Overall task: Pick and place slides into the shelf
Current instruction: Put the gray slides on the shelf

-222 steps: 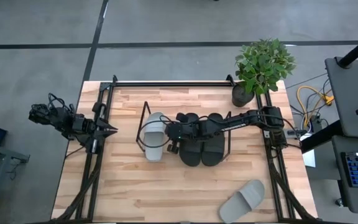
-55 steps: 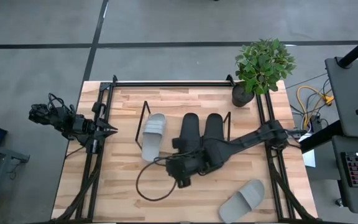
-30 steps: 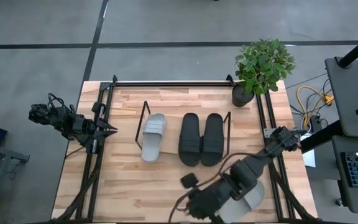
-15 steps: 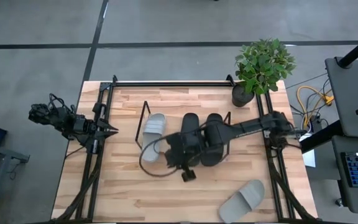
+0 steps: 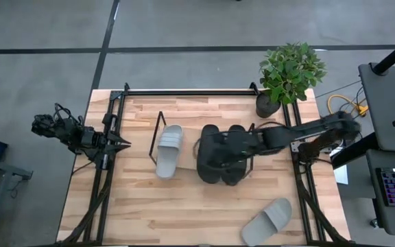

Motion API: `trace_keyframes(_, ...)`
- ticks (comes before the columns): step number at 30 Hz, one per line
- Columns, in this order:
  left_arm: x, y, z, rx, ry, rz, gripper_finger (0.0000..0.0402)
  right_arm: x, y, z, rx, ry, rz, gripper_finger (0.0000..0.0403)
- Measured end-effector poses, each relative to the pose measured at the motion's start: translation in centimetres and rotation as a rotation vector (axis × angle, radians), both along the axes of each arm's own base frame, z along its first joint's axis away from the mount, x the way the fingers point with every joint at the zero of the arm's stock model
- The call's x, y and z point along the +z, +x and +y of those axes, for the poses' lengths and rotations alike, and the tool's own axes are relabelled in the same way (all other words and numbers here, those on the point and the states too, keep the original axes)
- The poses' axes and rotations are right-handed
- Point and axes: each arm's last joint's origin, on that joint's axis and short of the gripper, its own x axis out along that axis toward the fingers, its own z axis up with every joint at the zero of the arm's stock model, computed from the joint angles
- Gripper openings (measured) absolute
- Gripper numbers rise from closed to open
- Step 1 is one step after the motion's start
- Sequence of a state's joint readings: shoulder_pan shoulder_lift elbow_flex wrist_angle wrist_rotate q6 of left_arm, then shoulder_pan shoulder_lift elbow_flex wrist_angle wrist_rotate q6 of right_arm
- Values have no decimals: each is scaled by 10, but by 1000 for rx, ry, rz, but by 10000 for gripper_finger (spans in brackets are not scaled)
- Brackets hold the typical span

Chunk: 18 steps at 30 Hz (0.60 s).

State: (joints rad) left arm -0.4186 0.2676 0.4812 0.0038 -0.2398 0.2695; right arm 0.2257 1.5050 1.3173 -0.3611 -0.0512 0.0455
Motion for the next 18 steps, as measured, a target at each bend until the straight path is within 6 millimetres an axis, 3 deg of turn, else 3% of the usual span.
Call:
trace_keyframes(10, 0, 0, 0, 0, 0, -1, 15, 0, -124, 7, -241, 349, 205, 34)
trace_keyframes(14, 0, 0, 0, 0, -1, -3, 15, -21, -155, 8, -339, 537, 250, 34)
trace_keyframes(18, 0, 0, 0, 0, -1, -4, 15, -49, -168, 13, -426, 677, 320, 34)
